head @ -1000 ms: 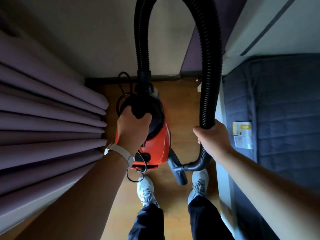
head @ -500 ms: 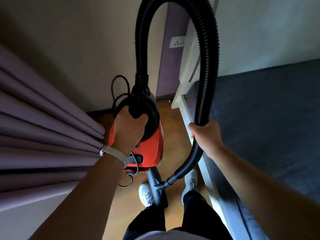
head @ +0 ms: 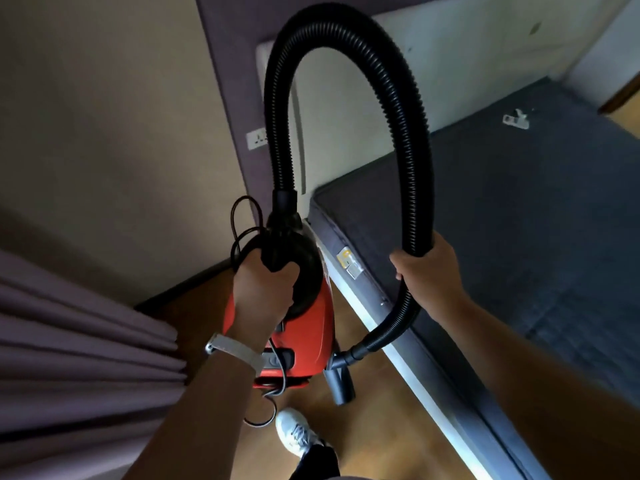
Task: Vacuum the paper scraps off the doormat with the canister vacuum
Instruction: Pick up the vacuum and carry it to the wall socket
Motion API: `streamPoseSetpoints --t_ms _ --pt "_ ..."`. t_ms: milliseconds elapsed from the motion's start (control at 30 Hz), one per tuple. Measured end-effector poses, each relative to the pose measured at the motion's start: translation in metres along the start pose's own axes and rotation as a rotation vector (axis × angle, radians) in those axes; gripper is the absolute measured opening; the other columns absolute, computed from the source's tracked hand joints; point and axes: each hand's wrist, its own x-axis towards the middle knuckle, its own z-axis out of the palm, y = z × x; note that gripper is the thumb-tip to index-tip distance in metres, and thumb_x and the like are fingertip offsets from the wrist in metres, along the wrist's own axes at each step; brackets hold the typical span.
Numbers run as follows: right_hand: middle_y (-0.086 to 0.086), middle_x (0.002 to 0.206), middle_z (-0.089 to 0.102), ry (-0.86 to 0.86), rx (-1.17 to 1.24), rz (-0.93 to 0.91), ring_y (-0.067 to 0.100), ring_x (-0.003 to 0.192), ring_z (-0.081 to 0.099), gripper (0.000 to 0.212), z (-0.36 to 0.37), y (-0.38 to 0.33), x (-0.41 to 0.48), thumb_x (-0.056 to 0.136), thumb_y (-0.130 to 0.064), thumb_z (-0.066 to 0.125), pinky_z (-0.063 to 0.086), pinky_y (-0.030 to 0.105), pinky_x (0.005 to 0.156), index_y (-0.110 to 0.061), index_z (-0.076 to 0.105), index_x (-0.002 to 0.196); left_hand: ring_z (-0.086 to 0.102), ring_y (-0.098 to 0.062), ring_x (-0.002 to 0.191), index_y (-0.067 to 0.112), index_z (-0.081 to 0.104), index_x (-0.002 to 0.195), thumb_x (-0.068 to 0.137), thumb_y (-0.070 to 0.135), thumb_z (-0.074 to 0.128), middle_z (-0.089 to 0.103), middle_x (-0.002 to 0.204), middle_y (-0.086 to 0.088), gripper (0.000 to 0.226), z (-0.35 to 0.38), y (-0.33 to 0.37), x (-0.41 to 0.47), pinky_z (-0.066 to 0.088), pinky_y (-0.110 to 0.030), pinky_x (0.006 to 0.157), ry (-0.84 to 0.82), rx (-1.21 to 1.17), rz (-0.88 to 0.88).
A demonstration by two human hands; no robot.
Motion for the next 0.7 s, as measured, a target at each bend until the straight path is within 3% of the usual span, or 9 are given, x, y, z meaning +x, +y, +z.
streamPoseSetpoints --t_ms 167,300,400,567,700 --pt "-0.003 0.057 0.051 0.151 0.068 0.002 0.013 0.051 0.053 0.023 -0.089 0.018 -0.030 0.079 -0.006 0.065 0.043 0.021 0.045 -0.017 0.045 0.072 0.059 -0.021 0.042 0.008 0.055 0.082 0.083 0.012 0.064 0.064 0.062 -0.013 0.010 0.050 0.030 -0.043 0.050 -0.032 0.046 -0.077 0.064 0.116" --pt "0.002 0.062 0.053 0.265 0.110 0.009 0.012 0.051 0.052 0.020 -0.169 0.038 -0.069 0.080 -0.007 0.064 0.042 0.017 0.044 -0.017 0.047 0.074 0.064 -0.027 0.049 0.016 0.052 0.075 0.081 0.015 0.066 0.064 0.059 -0.009 0.015 0.090 0.057 -0.095 0.056 -0.039 0.054 -0.134 0.116 0.211" --pt "0.004 0.064 0.055 0.360 0.128 0.012 0.016 0.053 0.055 0.021 -0.227 0.055 -0.100 0.080 -0.006 0.065 0.046 0.025 0.050 -0.017 0.048 0.074 0.065 -0.033 0.055 0.014 0.055 0.074 0.077 0.018 0.066 0.064 0.060 -0.010 0.013 0.120 0.078 -0.144 0.058 -0.044 0.059 -0.156 0.136 0.284" --pt "0.006 0.061 0.054 0.524 0.169 0.022 0.013 0.046 0.050 0.021 -0.325 0.085 -0.164 0.080 -0.004 0.066 0.043 0.021 0.043 -0.013 0.049 0.072 0.065 -0.031 0.055 0.013 0.058 0.074 0.070 0.029 0.064 0.064 0.057 -0.009 0.017 0.173 0.112 -0.238 0.057 -0.048 0.060 -0.265 0.143 0.379" --pt "0.009 0.065 0.055 0.644 0.198 0.056 0.019 0.056 0.052 0.020 -0.401 0.117 -0.219 0.081 -0.007 0.068 0.043 0.027 0.048 -0.011 0.050 0.074 0.066 -0.030 0.053 0.013 0.059 0.073 0.067 0.029 0.063 0.065 0.057 -0.007 0.017 0.224 0.138 -0.312 0.058 -0.046 0.058 -0.401 0.130 0.473"
